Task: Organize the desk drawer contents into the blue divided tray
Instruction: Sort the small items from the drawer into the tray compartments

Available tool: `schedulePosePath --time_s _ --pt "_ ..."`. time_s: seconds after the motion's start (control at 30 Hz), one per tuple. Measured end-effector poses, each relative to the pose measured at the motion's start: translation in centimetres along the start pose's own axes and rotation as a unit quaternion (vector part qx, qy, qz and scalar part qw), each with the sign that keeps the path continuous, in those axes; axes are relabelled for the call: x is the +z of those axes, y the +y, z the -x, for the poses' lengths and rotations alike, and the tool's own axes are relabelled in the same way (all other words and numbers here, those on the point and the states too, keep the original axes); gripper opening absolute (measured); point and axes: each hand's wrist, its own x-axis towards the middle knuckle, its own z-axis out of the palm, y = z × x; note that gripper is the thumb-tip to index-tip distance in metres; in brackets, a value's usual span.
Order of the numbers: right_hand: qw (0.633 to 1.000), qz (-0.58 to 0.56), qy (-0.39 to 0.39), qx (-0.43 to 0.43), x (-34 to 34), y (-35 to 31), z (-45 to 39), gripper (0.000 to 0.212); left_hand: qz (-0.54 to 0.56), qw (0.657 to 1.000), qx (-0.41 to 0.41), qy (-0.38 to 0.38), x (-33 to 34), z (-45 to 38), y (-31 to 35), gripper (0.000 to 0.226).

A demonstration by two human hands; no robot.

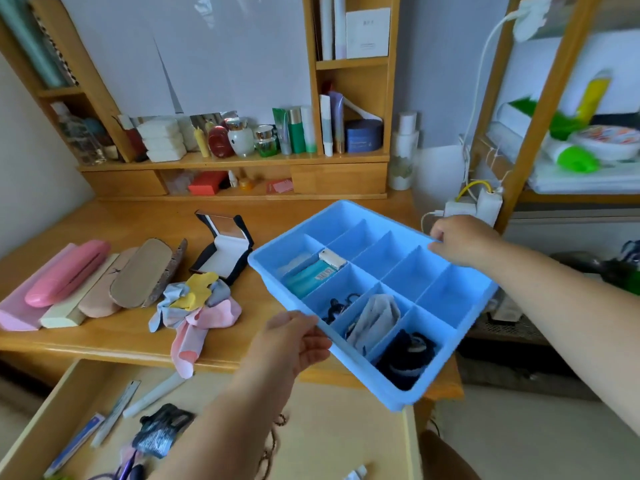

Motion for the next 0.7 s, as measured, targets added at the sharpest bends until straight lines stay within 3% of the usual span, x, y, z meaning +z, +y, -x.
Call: schedulePosePath --time_s 0.07,0.13,0.2,0.3,0.4,0.5,0.63,0.7 --pt "0.998 -0.041 -0.048 0.027 -0.7 0.8 1.7 0.039 -0.007 1.0 0.01 0.009 -0.6 -1.2 1.4 0.012" --pt "0.981 -0.155 -0.087 0.074 -0.8 0.8 3.7 0.031 -0.001 1.0 0.018 0.011 -1.6 -2.0 2.5 0.027" --pt "0.933 -0.315 -0.118 0.129 0.1 0.4 6.0 0.016 -0.059 0.997 0.047 0.007 -2.8 -2.1 2.9 0.045" --pt "0.856 -0.47 -0.131 0.173 1.9 -1.7 9.8 0.014 -0.221 0.967 0.123 0.041 -3.8 -1.2 2.3 0.047" --pt "0.796 -0.571 -0.084 0.184 3.0 -4.6 12.9 0.009 -0.292 0.926 0.205 0.121 -4.7 0.1 1.0 0.047" --pt "0.731 -0.657 -0.016 0.186 4.3 -7.0 15.1 0.009 -0.309 0.902 0.235 0.188 -5.9 1.4 -0.6 0.054" --pt "0.671 -0.713 0.056 0.196 6.8 -10.1 17.8 0.007 -0.225 0.925 0.265 0.151 -6.1 3.4 -2.5 0.051" --pt "0.657 -0.724 0.086 0.191 7.7 -11.5 18.6 0.009 -0.174 0.951 0.232 0.104 -5.3 4.4 -3.2 0.046"
